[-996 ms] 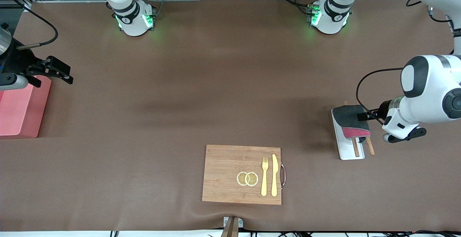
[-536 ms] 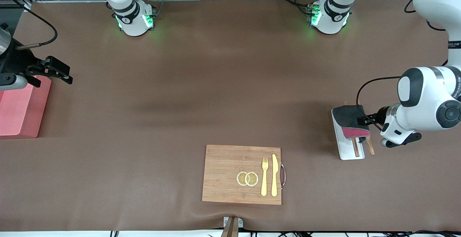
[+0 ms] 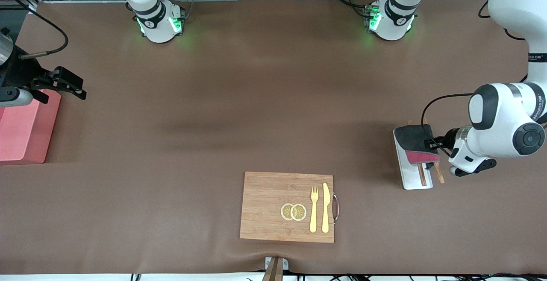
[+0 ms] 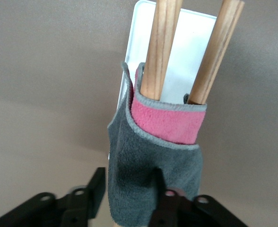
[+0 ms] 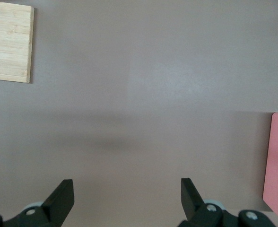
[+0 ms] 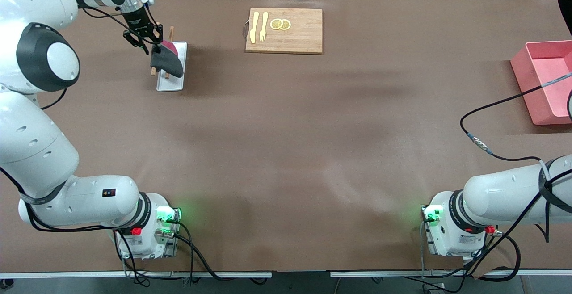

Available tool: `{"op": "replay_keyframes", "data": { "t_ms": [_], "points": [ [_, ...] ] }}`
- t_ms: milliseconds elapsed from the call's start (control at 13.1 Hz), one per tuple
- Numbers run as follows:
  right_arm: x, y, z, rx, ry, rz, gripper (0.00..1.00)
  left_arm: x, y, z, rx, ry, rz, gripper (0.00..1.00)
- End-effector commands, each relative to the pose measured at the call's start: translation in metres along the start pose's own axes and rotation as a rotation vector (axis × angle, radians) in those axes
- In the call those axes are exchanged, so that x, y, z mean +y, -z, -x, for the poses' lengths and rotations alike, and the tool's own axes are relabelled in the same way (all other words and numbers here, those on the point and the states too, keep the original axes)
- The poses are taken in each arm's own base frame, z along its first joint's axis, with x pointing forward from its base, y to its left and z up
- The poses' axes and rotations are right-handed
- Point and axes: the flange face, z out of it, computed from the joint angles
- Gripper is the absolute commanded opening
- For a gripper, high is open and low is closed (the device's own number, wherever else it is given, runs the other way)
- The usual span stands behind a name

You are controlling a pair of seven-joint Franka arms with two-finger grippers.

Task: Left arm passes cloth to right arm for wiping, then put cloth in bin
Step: 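Grasp the grey cloth with the left gripper and lift it off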

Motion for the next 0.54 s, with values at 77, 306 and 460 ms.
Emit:
{"op": "replay_keyframes", "data": {
  "t_ms": [77, 306, 460],
  "points": [
    [0.0021, 0.0013, 0.0028, -0.002, -0.015, 0.005, 1.0, 0.0019, 0.0018, -0.0037, 0.014, 0.006, -0.006, 0.24],
    [0.0023, 0.0015, 0.0026, -0.001, -0.015, 0.006, 1.0, 0.002, 0.004, -0.0044, 0.019, 0.006, -0.005, 0.03],
    [0.0021, 0.0015, 0.0026, -0.001, -0.014, 0.005, 1.0, 0.002, 0.0057, -0.0044, 0.022, 0.005, -0.005, 0.0]
  ]
}}
